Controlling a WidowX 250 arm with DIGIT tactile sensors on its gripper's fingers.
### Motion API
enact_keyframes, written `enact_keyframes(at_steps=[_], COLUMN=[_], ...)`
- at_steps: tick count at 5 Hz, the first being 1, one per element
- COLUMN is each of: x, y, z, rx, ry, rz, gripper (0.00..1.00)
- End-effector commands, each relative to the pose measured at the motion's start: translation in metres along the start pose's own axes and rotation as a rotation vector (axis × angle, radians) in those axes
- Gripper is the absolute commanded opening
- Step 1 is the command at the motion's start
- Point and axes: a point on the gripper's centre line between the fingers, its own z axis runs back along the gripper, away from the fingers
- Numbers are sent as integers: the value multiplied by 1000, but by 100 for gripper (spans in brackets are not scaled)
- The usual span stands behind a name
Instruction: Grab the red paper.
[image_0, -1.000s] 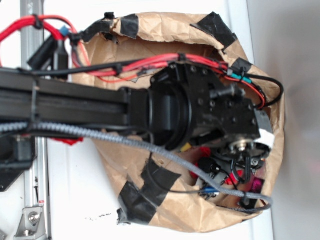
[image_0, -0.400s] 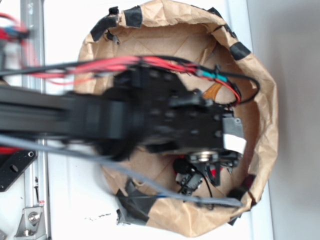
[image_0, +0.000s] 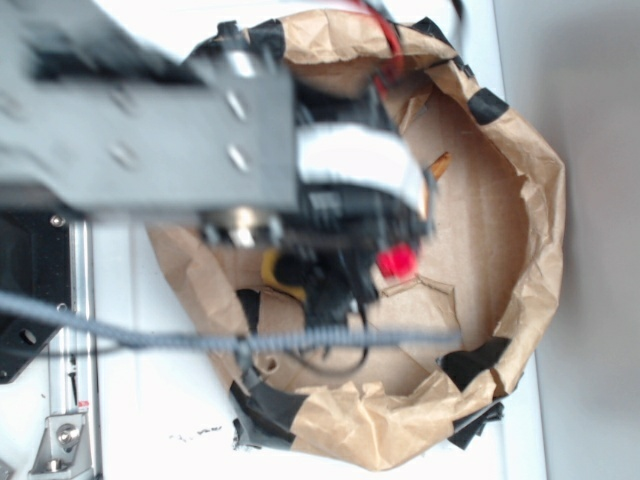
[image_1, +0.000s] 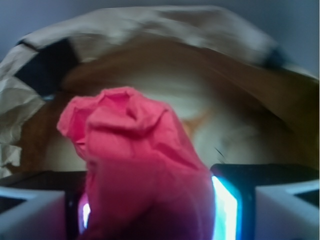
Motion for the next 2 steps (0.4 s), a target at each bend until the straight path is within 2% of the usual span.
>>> enact_keyframes(at_steps=[1, 2], x=[-3, -8], y=[8, 3], z=[32, 18], rx=[149, 163], ry=[0, 15], rz=[306, 315], gripper=[0, 0])
